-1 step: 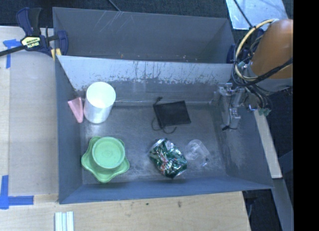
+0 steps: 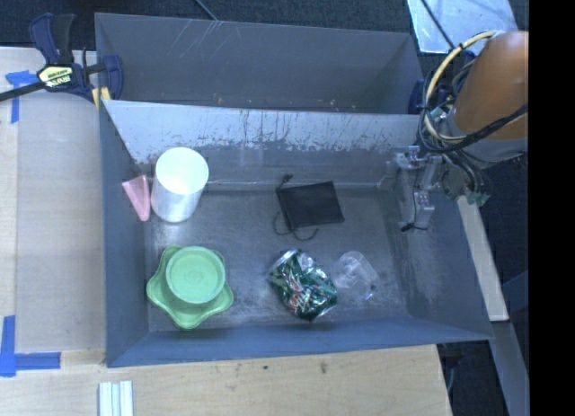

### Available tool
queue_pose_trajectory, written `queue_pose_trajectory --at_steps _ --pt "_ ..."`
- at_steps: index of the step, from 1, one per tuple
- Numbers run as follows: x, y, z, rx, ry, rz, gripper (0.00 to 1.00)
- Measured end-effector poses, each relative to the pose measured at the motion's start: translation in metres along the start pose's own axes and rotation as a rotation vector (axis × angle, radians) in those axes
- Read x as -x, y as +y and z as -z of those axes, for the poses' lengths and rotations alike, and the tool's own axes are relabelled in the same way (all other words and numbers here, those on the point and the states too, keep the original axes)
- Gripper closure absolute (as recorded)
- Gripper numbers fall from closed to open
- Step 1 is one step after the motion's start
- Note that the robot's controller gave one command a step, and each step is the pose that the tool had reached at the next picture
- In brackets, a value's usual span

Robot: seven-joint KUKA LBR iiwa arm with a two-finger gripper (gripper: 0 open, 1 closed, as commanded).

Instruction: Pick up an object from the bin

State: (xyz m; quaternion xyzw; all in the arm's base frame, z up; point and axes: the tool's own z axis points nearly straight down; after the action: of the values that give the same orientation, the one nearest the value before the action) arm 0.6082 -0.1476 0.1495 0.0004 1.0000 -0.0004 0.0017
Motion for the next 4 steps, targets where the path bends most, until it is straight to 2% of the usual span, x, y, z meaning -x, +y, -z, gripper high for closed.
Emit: queue_pose_trajectory --at_steps 1,2,3,4 --pt "0.016 0.081 -0.074 0.000 -0.002 0.096 0.00" --pt "0.017 0.091 -0.057 0.001 0.001 0.185 0.00" --pt "0.013 0.137 -0.049 0.003 0.002 0.230 0.00" --pt "0.015 0.149 -0.081 0.002 0.005 0.099 0.00"
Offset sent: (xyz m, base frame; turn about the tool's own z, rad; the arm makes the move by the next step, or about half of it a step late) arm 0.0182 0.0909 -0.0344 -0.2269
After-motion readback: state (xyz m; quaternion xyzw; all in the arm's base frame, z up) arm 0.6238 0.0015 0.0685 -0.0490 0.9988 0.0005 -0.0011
